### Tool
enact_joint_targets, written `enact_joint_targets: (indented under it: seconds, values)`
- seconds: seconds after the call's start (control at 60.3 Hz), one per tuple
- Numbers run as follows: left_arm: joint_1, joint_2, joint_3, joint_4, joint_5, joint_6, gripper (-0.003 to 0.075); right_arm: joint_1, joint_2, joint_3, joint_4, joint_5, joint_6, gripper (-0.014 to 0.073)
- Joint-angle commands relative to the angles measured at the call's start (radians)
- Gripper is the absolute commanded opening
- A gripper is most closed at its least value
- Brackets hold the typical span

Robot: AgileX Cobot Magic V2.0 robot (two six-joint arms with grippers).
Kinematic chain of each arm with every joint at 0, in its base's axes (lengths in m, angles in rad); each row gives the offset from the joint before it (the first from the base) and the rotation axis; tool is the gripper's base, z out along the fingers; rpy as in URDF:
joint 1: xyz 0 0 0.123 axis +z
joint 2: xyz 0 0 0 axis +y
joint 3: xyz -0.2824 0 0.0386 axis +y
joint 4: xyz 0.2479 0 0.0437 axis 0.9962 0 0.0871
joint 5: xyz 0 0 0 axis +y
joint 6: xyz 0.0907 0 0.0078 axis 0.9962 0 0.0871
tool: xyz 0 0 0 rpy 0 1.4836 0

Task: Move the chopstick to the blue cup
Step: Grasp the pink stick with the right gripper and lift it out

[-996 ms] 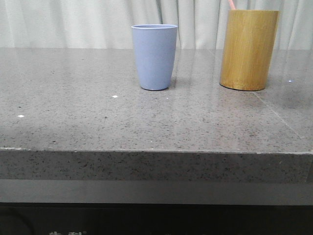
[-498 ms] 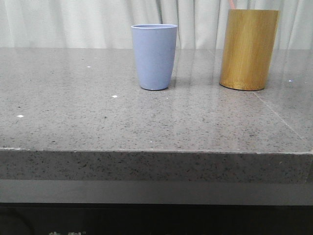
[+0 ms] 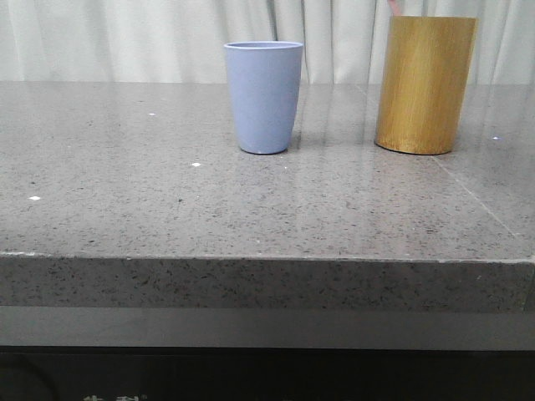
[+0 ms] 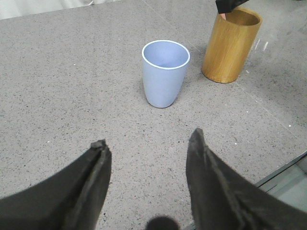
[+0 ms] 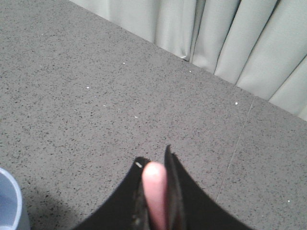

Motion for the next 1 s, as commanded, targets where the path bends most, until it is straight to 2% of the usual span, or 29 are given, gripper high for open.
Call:
enact_joint_targets:
  seconds: [0.0, 0.166, 0.465, 0.647, 0.813, 0.979]
  values:
    - [-0.006, -0.001, -0.027, -0.011, -0.077, 0.000, 0.0367, 0.002, -0.049, -0.039, 0.004, -0.062, -0.005, 0.0011]
    - [-0.006, -0.001, -0.027, -0.011, -0.077, 0.000, 0.0367, 0.002, -0.053, -0.039, -0.017, -0.056, -0.005, -0.0059]
    - [-0.006, -0.001, -0.027, -0.011, -0.077, 0.000, 0.0367, 0.002, -0.132, -0.062, -0.137, -0.042, -0.005, -0.0060]
    - [-0.006, -0.001, -0.027, -0.011, -0.077, 0.000, 0.0367, 0.002, -0.213, -0.142, -0.138, -0.046, -0.004, -0.0060]
    - [-0.006, -0.001, -0.027, -0.011, -0.082, 0.000, 0.0367, 0.002, -0.286, -0.179, -0.013, -0.100, -0.001, -0.0060]
    - [-0.006, -0.001, -0.027, -0.011, -0.096, 0.000, 0.0367, 0.002, -0.315, -0.179, 0.250, -0.157, -0.001, -0.0060]
